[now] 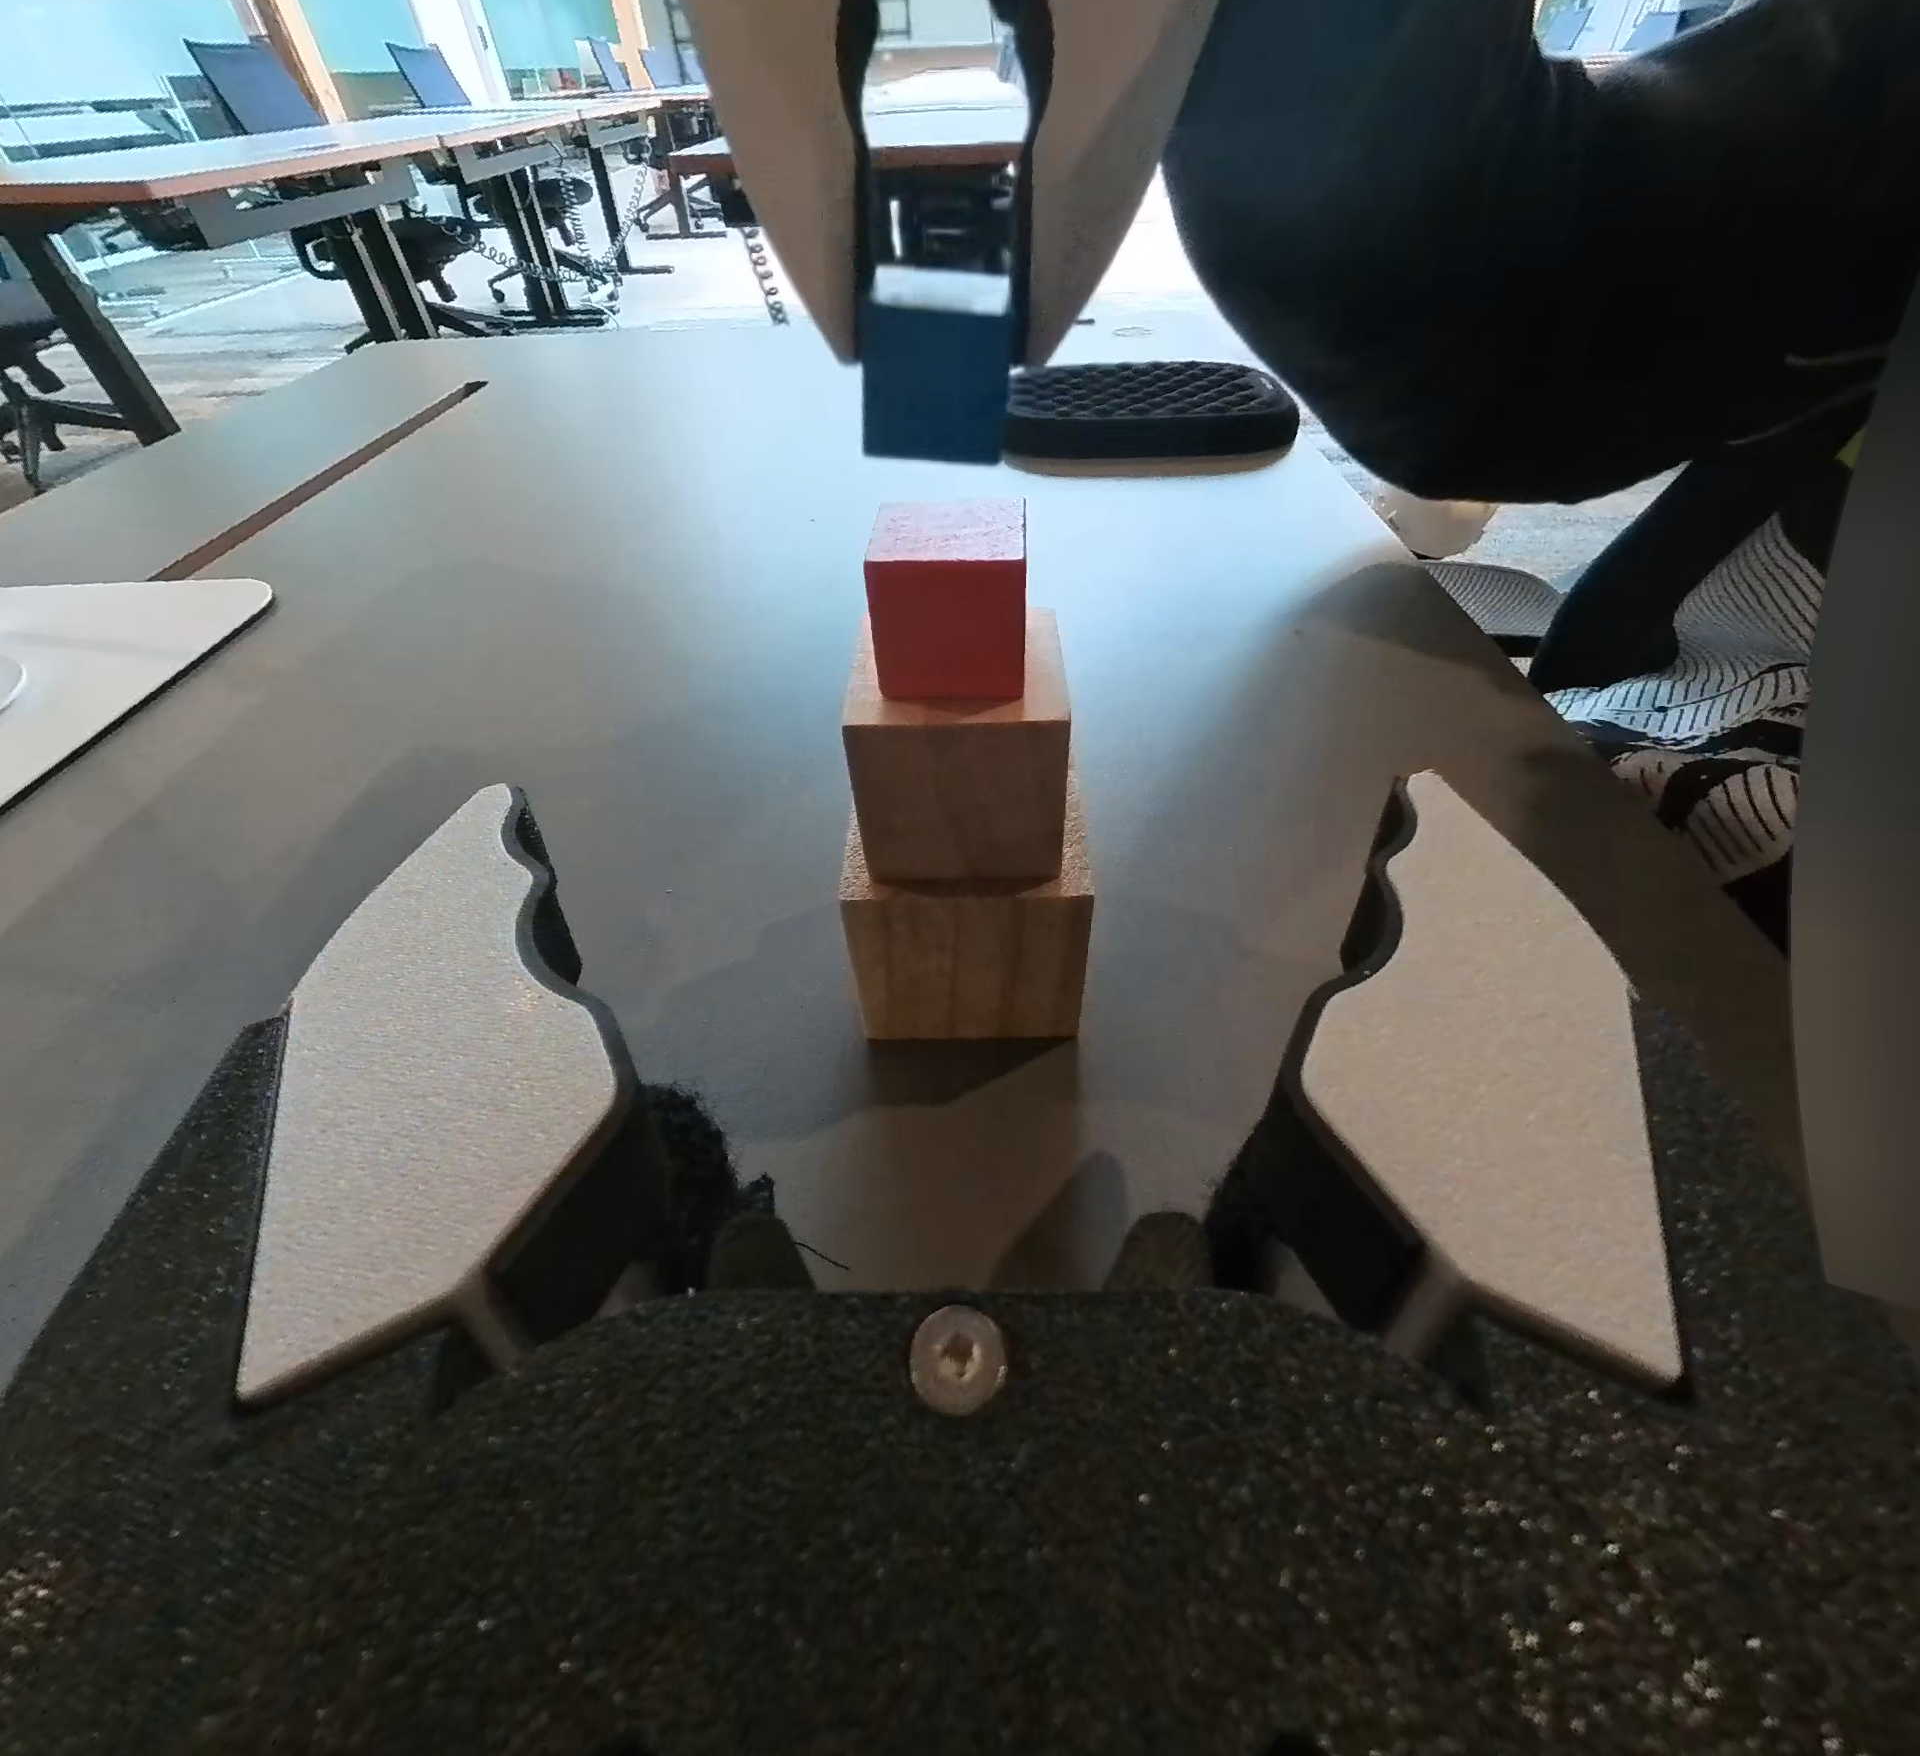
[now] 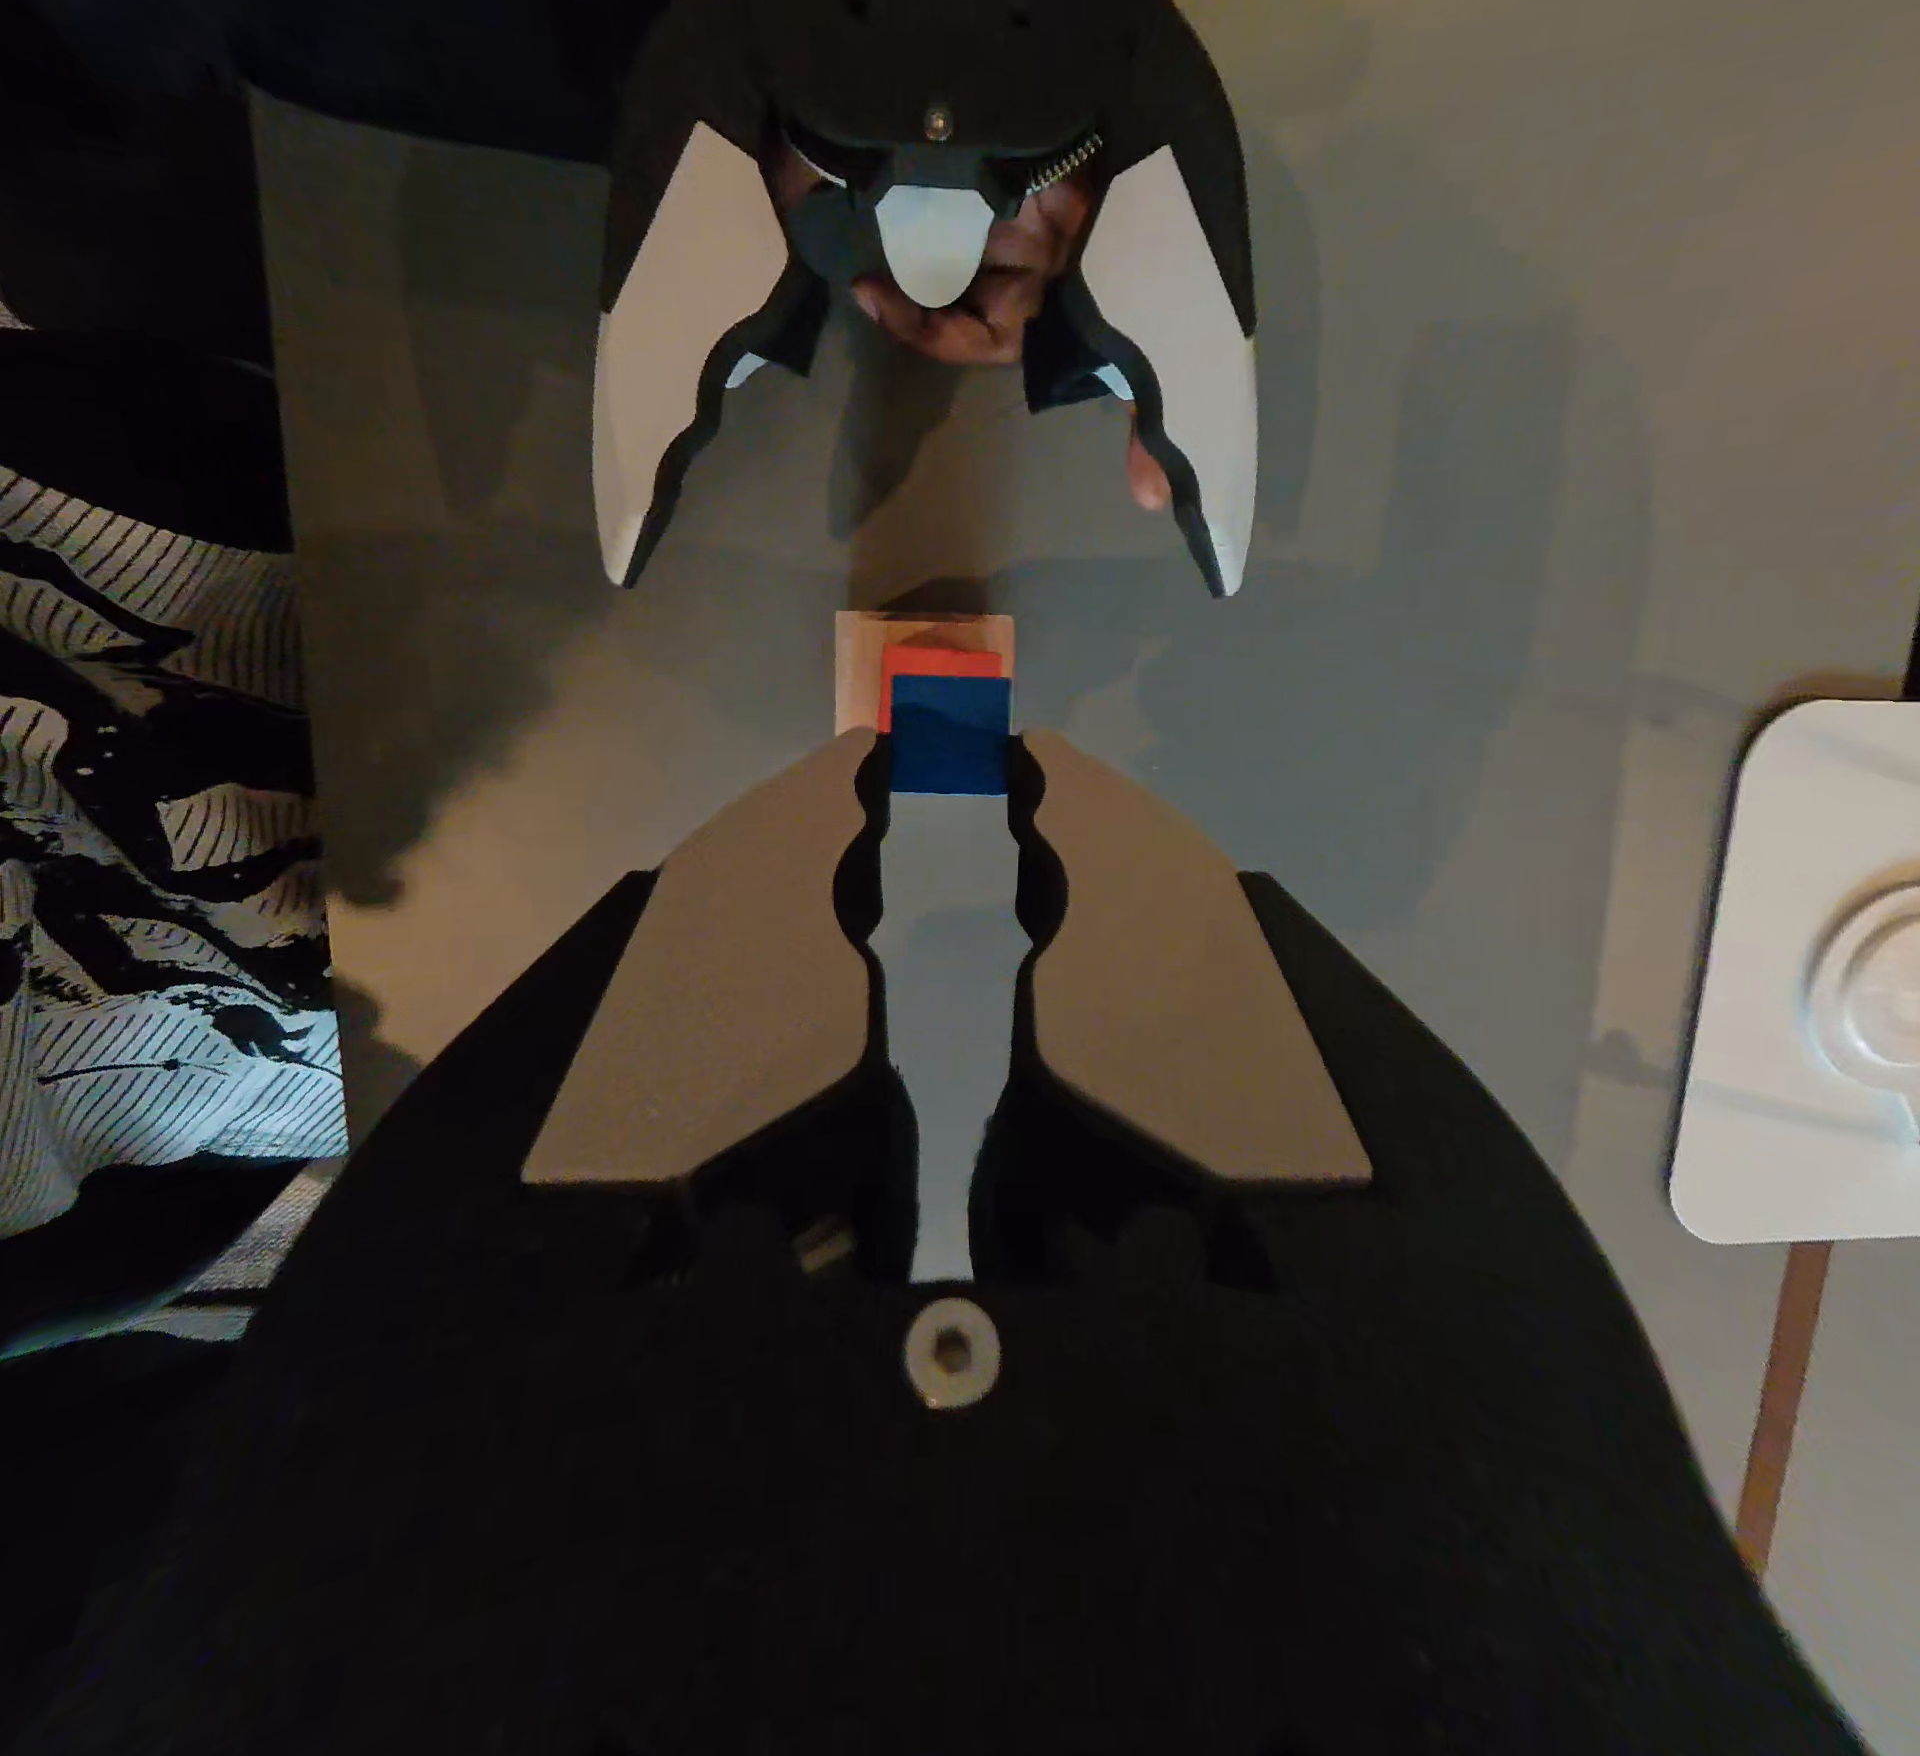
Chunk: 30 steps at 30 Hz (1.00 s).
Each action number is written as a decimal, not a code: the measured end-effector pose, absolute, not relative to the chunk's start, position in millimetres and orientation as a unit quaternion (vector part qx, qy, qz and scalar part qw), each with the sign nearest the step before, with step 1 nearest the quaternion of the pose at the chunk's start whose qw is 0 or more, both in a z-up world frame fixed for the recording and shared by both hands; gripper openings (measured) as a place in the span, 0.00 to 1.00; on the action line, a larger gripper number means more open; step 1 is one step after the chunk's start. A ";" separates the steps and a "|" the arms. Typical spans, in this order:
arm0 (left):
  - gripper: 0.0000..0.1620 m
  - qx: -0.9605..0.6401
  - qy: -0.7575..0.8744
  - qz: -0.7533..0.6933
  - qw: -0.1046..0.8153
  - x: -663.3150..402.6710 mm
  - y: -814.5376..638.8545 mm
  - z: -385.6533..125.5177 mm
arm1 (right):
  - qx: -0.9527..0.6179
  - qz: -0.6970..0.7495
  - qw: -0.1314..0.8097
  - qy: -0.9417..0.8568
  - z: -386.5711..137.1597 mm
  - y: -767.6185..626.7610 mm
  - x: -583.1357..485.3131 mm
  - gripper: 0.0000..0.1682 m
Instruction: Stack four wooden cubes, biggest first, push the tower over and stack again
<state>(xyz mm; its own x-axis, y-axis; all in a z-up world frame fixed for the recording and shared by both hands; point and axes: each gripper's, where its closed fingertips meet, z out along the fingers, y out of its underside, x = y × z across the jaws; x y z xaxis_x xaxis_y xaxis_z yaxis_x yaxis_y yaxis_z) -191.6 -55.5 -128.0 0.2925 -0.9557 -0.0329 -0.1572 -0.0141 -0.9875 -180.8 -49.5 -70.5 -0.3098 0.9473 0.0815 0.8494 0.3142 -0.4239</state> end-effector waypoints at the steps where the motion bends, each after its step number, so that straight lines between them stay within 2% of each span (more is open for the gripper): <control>1: 0.88 -0.604 0.460 -0.377 0.530 -191.5 -55.6 -128.0 | -0.566 0.152 0.156 -0.795 -73.5 -49.5 -181.2 0.12; 20: 0.88 -0.605 0.459 -0.379 0.529 -191.7 -55.3 -127.8 | -0.573 0.153 0.140 -0.793 -84.2 -50.8 -183.4 0.12; 30: 0.87 -0.606 0.458 -0.381 0.527 -191.6 -55.3 -127.9 | -0.582 0.180 0.183 -0.771 -70.1 -47.2 -180.6 0.24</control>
<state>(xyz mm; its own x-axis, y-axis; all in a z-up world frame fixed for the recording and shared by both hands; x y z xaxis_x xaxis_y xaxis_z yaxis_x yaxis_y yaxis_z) -191.6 -55.3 -127.9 0.2892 -0.9571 -0.0205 -0.1532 -0.0251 -0.9879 -180.6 -47.2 -70.1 -0.2547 0.9643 0.0729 0.8325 0.2570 -0.4908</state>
